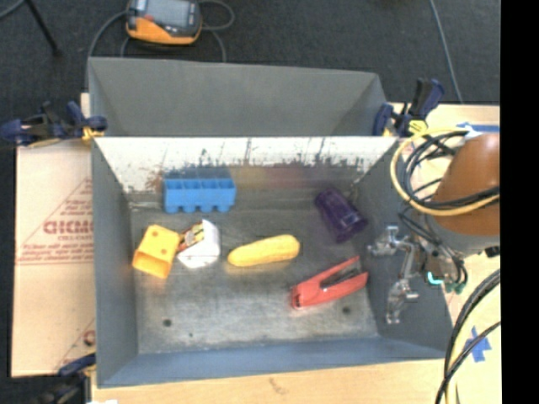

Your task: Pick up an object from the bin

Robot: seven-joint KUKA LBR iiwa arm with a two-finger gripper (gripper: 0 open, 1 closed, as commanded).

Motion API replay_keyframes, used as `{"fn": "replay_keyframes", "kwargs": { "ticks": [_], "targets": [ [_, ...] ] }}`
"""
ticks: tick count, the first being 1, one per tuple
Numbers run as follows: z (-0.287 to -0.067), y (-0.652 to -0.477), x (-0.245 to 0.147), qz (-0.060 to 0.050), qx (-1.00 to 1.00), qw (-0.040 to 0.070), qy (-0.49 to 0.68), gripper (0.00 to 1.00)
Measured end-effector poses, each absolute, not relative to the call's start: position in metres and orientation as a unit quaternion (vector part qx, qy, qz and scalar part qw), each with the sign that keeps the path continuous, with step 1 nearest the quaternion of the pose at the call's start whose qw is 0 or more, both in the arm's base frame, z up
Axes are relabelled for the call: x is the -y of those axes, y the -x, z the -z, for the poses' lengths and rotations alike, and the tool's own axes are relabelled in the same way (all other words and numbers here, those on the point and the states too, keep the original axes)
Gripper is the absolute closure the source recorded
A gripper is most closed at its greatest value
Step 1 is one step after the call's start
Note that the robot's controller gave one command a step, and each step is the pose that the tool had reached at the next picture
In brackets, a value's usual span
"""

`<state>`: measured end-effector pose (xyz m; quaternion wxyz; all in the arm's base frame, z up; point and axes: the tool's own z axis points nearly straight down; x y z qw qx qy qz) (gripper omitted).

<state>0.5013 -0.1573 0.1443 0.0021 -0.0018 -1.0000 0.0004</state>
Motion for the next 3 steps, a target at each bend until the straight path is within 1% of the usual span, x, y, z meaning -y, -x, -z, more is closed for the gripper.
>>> {"fn": "replay_keyframes", "kwargs": {
  "ticks": [1, 2, 3],
  "targets": [
    [-0.148, -0.503, 0.157, -0.001, 1.0, -0.002, 0.0, 0.0],
    [-0.09, -0.534, 0.137, -0.005, 0.995, -0.036, 0.091, 1.0],
    [-0.09, -0.534, 0.138, -0.005, 0.995, -0.036, 0.09, 1.0]
  ]
}}
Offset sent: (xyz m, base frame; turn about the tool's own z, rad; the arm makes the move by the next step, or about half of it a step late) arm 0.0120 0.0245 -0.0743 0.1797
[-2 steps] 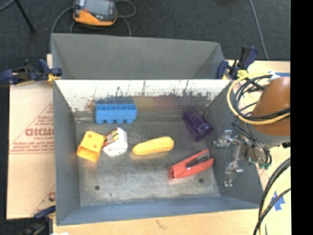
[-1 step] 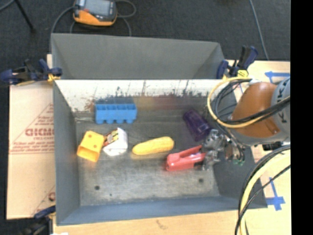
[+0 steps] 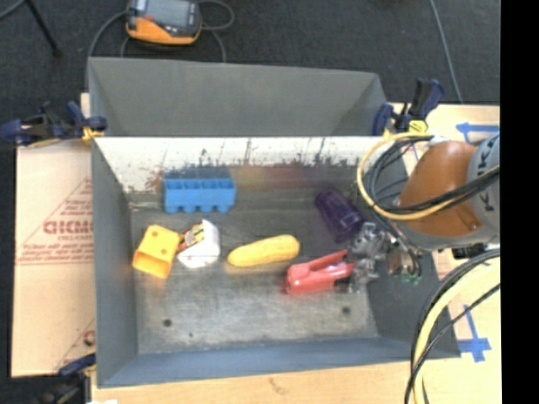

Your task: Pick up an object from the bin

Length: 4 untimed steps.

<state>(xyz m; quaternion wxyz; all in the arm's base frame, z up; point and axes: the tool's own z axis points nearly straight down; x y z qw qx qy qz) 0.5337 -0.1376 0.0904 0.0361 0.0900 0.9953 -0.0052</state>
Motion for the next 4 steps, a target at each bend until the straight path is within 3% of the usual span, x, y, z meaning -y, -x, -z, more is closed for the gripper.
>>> {"fn": "replay_keyframes", "kwargs": {
  "ticks": [1, 2, 3, 4],
  "targets": [
    [-0.094, -0.528, 0.139, 0.004, -0.995, 0.029, -0.09, 1.0],
    [-0.115, -0.54, 0.128, 0.0, -0.996, 0.002, -0.091, 1.0],
    [-0.177, -0.522, 0.132, -0.001, -0.996, -0.001, -0.092, 1.0],
    [-0.127, -0.607, 0.109, 0.0, -1.0, 0.002, -0.003, 0.0]
  ]
}}
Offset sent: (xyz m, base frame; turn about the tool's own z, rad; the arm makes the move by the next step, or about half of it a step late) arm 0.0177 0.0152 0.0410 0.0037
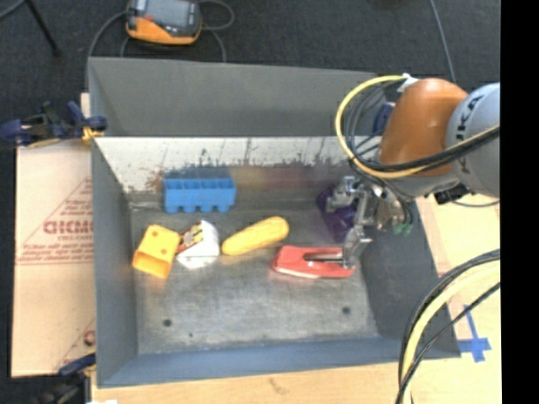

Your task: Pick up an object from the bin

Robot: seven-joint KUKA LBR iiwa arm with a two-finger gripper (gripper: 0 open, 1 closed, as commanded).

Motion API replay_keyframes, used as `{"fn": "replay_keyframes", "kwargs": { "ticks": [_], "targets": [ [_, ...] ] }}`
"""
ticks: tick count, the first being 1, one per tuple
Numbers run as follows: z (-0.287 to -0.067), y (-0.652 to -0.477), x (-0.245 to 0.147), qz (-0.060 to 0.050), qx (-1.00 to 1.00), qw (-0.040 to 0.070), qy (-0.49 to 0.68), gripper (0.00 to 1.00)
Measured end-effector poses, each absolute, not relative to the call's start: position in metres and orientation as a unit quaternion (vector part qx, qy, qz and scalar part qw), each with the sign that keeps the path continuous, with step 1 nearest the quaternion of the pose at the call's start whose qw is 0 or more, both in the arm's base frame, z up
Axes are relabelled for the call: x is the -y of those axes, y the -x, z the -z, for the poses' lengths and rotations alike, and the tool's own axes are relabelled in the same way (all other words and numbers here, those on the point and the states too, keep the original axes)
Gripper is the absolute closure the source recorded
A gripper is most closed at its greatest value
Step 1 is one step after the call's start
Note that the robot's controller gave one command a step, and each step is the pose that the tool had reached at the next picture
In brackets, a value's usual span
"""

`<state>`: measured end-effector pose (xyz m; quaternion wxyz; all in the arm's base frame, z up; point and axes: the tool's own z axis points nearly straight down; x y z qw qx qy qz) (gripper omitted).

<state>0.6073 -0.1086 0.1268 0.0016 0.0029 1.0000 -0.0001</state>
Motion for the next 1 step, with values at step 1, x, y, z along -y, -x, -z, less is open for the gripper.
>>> {"fn": "replay_keyframes", "kwargs": {
  "ticks": [1],
  "targets": [
    [-0.1278, -0.6079, 0.1094, 0.001, -1.0, 0.003, -0.003, 0.0]
  ]
}}
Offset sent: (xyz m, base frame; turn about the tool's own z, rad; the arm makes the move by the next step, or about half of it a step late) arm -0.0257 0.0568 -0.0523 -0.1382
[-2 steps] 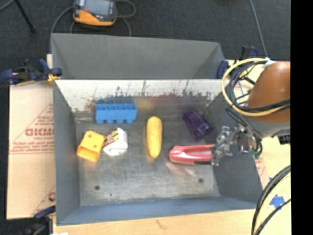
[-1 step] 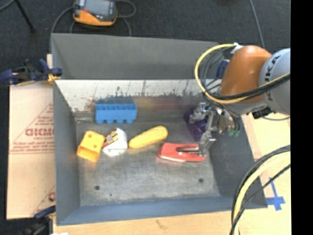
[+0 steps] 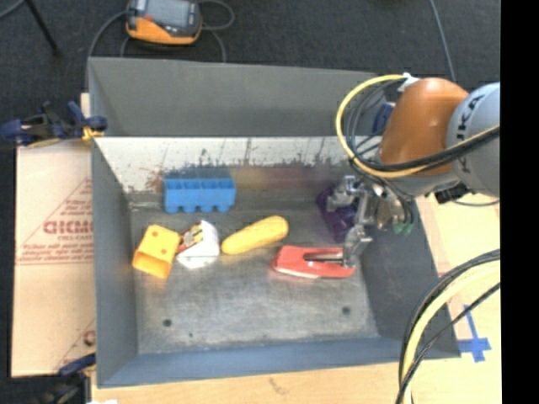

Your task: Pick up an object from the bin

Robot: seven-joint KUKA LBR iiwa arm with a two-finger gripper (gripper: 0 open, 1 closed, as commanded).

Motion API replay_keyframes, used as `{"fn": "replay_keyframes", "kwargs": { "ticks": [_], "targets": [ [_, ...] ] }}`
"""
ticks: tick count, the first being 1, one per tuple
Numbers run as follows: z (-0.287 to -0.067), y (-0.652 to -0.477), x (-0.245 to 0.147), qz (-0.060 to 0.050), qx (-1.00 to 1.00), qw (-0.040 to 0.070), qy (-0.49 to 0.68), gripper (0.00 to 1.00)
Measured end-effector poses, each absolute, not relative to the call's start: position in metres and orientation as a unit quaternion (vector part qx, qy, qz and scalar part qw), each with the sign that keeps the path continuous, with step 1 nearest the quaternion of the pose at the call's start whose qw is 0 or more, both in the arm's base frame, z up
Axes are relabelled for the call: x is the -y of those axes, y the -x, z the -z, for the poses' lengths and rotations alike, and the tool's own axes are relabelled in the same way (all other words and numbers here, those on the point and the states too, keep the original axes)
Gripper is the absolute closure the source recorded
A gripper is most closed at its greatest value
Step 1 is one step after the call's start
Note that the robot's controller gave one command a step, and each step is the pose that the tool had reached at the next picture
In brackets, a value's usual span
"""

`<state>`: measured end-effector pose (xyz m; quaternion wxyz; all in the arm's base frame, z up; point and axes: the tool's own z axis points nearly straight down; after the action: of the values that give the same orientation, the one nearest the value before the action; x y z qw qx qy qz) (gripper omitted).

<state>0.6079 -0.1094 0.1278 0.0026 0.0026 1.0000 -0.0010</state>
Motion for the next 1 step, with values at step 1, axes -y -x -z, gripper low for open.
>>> {"fn": "replay_keyframes", "kwargs": {
  "ticks": [1],
  "targets": [
    [-0.0766, -0.5831, 0.055, 0.002, -0.998, 0.002, 0.065, 1.0]
  ]
}}
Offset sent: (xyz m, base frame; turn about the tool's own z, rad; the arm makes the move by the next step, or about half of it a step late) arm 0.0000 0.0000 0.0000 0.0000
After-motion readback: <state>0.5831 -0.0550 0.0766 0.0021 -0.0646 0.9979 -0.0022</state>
